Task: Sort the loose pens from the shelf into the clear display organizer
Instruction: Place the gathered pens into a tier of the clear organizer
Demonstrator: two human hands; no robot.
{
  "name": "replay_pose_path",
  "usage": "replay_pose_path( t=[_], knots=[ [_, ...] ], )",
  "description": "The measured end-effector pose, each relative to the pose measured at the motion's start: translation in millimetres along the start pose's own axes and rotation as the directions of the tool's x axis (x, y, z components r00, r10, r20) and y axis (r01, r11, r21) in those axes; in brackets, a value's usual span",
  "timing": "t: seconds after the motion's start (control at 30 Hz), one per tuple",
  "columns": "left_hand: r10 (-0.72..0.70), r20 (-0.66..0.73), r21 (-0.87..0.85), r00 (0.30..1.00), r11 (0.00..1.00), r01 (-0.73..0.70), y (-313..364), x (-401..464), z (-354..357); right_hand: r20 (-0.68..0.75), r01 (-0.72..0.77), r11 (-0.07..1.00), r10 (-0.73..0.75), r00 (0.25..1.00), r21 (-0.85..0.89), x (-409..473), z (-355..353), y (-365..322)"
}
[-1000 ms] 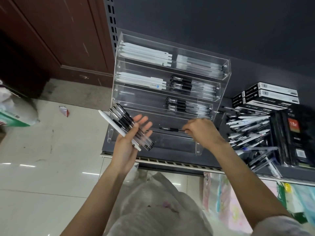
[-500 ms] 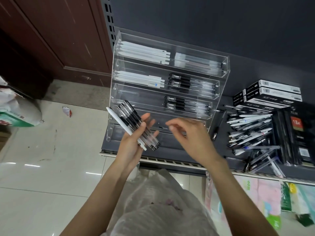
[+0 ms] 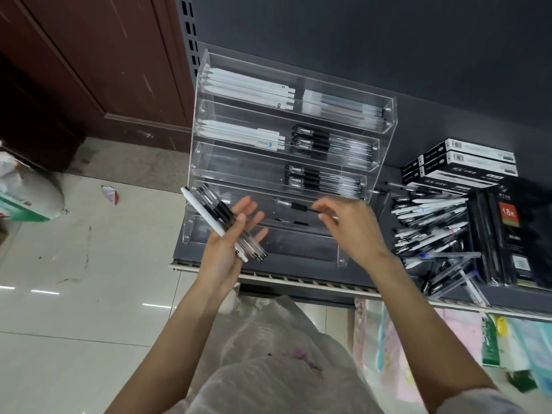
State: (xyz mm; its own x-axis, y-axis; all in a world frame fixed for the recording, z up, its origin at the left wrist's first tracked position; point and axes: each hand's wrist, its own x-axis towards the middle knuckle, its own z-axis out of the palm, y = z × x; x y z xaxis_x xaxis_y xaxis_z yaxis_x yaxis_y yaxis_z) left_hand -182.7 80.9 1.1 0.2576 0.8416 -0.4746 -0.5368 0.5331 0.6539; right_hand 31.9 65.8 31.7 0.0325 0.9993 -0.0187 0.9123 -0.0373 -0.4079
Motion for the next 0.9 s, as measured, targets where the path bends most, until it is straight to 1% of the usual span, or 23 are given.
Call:
replay_pose_path(
  t=[0.07,0.13,0.27,0.4,0.53,0.57,0.6,0.63,0.67,0.7,0.73,0.77,0.8,0.83,0.9],
  knots=[
    [0.0,-0.008,-0.014,1.0,1.0,0.0,1.0,0.2,-5.0,0.096,0.041,0.994,-0.031,0.995,-0.098,5.2,9.5,8.6],
    [0.005,-0.005,-0.02,1.0,1.0,-0.005,1.2,0.6,-7.3,0.15,0.054,0.988,-0.032,0.988,-0.143,10.5,16.5,11.8],
    [0.005,0.001,-0.035,1.0,0.999,-0.005,-0.4,0.4,-7.7,0.165,0.053,0.98,-0.021,0.986,-0.189,18.0,19.3,17.3],
    [-0.012,0.0,-0.064,1.0,0.998,0.012,-2.5,-0.9,-5.1,0.242,0.077,0.951,-0.002,0.97,-0.299,16.1,17.8,20.6],
    [-0.026,0.007,-0.097,1.0,0.995,0.026,-3.3,-1.9,-3.0,0.29,0.107,0.921,0.007,0.957,-0.375,11.7,17.0,23.4],
    [-0.031,0.01,-0.11,0.999,0.993,0.032,-3.6,-1.9,-2.3,0.293,0.109,0.912,0.014,0.956,-0.396,10.5,15.0,20.1],
    [-0.035,0.014,-0.122,0.999,0.992,0.037,-4.0,-1.9,-1.2,0.268,0.111,0.909,0.001,0.963,-0.402,8.7,12.3,15.5],
    [-0.037,0.022,-0.131,0.999,0.991,0.04,-3.9,-2.0,0.6,0.196,0.097,0.929,-0.027,0.98,-0.356,5.9,8.4,8.1],
    [-0.036,0.029,-0.13,0.999,0.991,0.039,-4.1,-1.7,2.4,0.093,0.065,0.972,-0.045,0.995,-0.224,2.3,3.9,-3.1],
    [-0.032,0.04,-0.121,0.999,0.992,0.037,-4.3,-1.7,5.1,0.004,0.038,0.999,-0.038,0.999,-0.024,-2.3,-0.5,-18.0],
    [-0.029,0.048,-0.11,0.998,0.993,0.034,-5.3,-1.3,7.1,-0.03,0.017,0.985,-0.012,0.999,0.171,-6.8,-3.2,-34.3],
    [-0.029,0.062,-0.106,0.998,0.994,0.035,-5.8,-1.8,9.7,-0.009,-0.008,0.952,0.011,1.0,0.306,-10.8,-3.0,-50.0],
    [-0.031,0.078,-0.109,0.996,0.993,0.04,-7.0,-2.1,11.5,0.039,-0.037,0.925,0.024,0.999,0.377,-13.9,-0.2,-63.1],
    [-0.041,0.095,-0.12,0.995,0.991,0.052,-7.7,-2.8,13.4,0.08,-0.057,0.914,0.027,0.996,0.402,-15.6,5.3,-71.5],
    [-0.059,0.129,-0.127,0.99,0.989,0.075,-8.6,-5.0,16.6,0.106,-0.067,0.905,0.024,0.994,0.419,-16.4,15.1,-79.6]
  ],
)
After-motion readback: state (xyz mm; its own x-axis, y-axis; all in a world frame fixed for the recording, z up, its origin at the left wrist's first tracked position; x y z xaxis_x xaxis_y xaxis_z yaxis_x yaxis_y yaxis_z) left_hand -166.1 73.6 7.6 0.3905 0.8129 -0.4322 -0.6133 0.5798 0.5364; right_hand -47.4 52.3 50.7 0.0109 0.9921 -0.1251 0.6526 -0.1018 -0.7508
